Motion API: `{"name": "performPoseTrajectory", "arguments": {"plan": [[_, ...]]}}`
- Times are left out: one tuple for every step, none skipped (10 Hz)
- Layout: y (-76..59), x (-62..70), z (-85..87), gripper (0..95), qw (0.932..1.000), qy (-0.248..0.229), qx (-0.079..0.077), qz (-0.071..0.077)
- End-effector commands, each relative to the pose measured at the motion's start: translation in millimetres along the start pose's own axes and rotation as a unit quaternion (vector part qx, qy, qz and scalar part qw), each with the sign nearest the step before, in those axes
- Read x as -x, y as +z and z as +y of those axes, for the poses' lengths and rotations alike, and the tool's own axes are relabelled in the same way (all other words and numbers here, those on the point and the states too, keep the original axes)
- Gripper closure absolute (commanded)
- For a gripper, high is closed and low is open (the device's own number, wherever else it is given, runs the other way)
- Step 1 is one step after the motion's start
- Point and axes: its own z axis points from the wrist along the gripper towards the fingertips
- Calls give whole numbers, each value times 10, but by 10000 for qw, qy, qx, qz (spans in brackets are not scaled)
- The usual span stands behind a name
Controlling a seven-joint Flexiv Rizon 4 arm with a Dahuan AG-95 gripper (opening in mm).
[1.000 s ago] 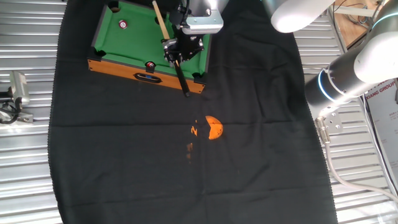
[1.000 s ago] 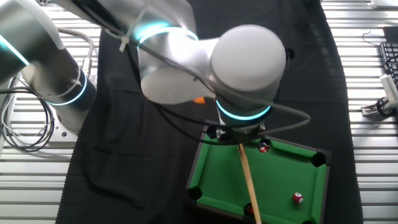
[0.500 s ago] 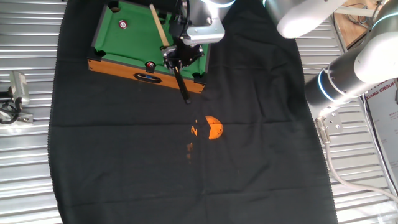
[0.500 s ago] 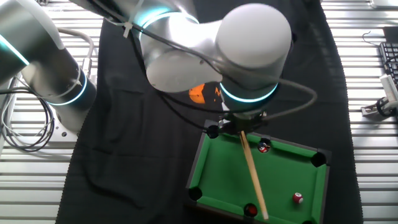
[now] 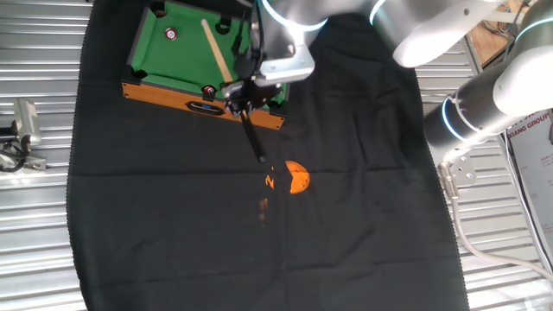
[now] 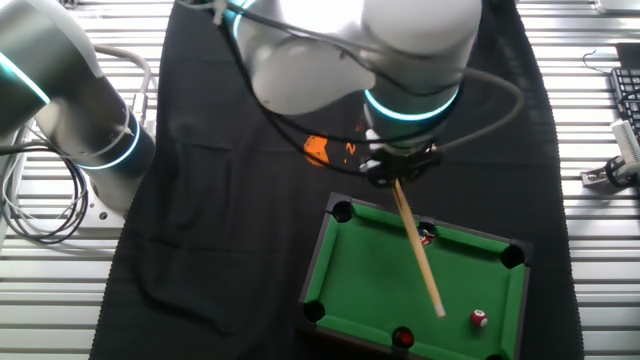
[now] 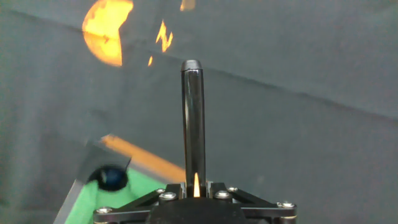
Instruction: Hit the pool ball
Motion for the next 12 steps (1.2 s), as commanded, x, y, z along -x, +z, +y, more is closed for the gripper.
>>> {"name": "performPoseTrajectory", "arguments": {"plan": [[-24, 98, -101, 950, 10000, -52, 55, -48], [-40, 144, -148, 950, 9999, -67, 64, -43], [-46, 189, -184, 950, 9999, -61, 87, -40], [-41, 234, -212, 950, 9999, -54, 92, -33], [-35, 277, -244, 950, 9999, -67, 96, -20], [-27, 340, -305, 950, 9999, -100, 111, -18], [-29, 358, -339, 950, 9998, -137, 118, -41], [-34, 372, -362, 950, 9998, -168, 119, -87], [-41, 389, -383, 950, 9997, -196, 120, -126], [-43, 394, -391, 950, 9996, -206, 112, -149], [-56, 403, -413, 950, 9996, -211, 111, -161], [-65, 406, -430, 950, 9995, -223, 111, -172]]}}
